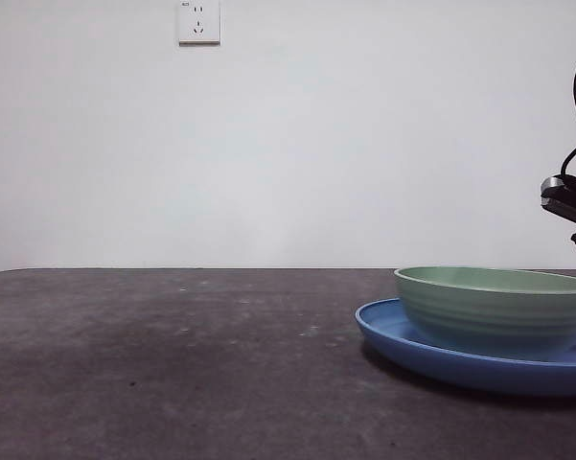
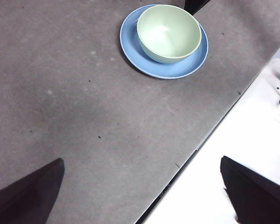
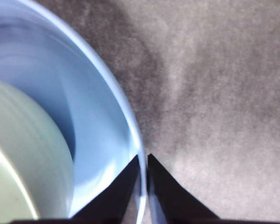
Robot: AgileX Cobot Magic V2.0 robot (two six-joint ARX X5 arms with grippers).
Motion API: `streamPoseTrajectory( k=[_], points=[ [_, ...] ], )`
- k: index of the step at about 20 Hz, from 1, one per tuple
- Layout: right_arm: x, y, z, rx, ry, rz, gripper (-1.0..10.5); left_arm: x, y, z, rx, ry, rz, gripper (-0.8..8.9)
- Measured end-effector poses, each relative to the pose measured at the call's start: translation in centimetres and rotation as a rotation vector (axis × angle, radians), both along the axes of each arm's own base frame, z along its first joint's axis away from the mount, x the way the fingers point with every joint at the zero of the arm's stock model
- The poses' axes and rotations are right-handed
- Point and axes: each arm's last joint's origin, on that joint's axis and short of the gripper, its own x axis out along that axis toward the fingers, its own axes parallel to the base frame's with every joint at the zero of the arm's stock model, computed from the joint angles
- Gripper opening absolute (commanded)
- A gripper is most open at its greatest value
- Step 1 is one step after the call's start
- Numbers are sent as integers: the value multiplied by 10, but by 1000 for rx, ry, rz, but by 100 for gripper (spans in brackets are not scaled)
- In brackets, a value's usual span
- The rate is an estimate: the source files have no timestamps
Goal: Place the green bowl on the blue plate
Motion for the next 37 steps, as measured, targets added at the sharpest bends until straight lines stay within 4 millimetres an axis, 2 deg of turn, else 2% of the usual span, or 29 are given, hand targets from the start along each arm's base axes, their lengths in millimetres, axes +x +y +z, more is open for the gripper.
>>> streamPoseTrajectory(
  k=[5,10,14,19,29,32,37],
  points=[
    [0,0,3,0,4,-4,8,0,0,0,0,0,0,657],
    [7,0,31,17,-48,-15,8,0,0,0,-1,-1,0,657],
    [11,7,42,28,-54,5,8,0,0,0,-1,-1,0,657],
    [18,32,55,62,-96,61,8,0,0,0,-1,-1,0,657],
    [18,97,58,99,-149,159,8,0,0,0,-2,-2,0,657],
    [19,114,50,119,-138,175,8,0,0,0,-2,-2,0,657],
    [27,140,25,130,-100,187,8,0,0,0,-2,-2,0,657]
  ],
)
